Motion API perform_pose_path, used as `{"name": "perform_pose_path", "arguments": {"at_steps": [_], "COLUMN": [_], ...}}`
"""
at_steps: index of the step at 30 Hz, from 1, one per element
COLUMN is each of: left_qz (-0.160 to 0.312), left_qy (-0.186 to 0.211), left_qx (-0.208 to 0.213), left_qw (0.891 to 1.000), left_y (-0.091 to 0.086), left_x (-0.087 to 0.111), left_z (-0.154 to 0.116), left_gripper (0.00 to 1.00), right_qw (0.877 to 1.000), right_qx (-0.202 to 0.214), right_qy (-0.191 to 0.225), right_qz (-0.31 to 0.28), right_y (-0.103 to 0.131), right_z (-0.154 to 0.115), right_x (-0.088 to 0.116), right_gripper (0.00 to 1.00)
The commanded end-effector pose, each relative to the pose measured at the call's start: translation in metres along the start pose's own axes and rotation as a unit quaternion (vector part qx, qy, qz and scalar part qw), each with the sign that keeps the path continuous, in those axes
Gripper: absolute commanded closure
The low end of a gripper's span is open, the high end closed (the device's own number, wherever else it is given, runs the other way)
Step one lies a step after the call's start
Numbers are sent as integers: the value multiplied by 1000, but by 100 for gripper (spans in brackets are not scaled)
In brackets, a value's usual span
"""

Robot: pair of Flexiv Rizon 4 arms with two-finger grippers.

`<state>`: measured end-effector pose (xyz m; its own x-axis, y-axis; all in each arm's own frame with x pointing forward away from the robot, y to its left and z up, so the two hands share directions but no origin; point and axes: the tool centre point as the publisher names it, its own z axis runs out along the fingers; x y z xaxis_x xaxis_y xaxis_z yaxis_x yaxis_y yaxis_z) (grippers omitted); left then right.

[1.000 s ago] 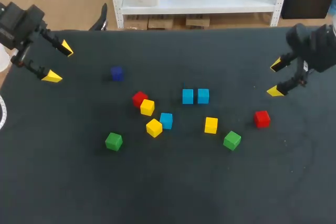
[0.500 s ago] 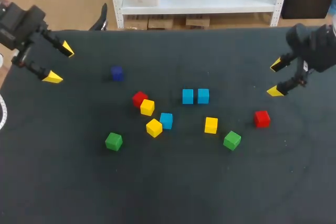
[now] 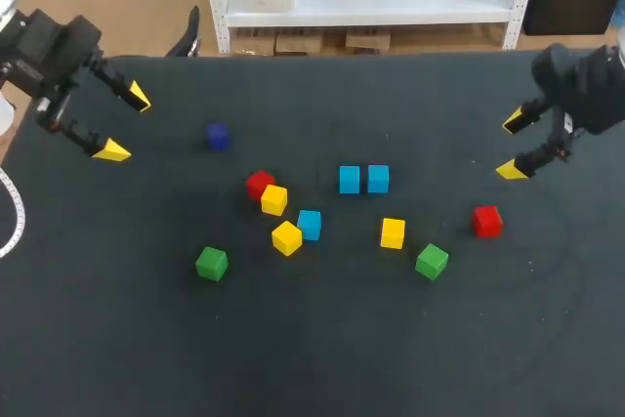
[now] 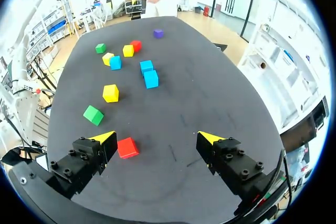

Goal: Place the blue cubes, place green cubes on the blue cubes, place the yellow cubes on the green cubes, then place the red cubes on the yellow cubes, and place purple cube on the red cubes.

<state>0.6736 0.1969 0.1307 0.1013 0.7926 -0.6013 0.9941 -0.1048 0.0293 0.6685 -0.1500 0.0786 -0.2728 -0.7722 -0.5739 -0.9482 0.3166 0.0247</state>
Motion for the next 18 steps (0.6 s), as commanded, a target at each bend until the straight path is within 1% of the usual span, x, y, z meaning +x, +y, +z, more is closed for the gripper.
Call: {"name": "perform_pose_path", "arguments": {"at_steps": [1, 6, 9, 18], "left_qz": [4, 14, 21, 33], "left_qy": [5, 7, 12, 10], "left_qx": [-7, -6, 3, 14], "left_qw": [1000, 1000, 1000, 999], "left_y": [-5, -6, -7, -13], "left_x": [-10, -25, -33, -50], "left_z": [2, 9, 17, 33], "left_gripper": [0, 0, 0, 0], "right_qw": [1000, 1000, 1000, 1000], "right_qx": [-1, -1, -1, -1], "right_qy": [-1, -1, -1, -1], "right_qz": [0, 0, 0, 0], "right_y": [-1, -1, -1, -1], "right_z": [1, 1, 1, 1], "right_x": [0, 0, 0, 0], "right_gripper": [0, 0, 0, 0]}}
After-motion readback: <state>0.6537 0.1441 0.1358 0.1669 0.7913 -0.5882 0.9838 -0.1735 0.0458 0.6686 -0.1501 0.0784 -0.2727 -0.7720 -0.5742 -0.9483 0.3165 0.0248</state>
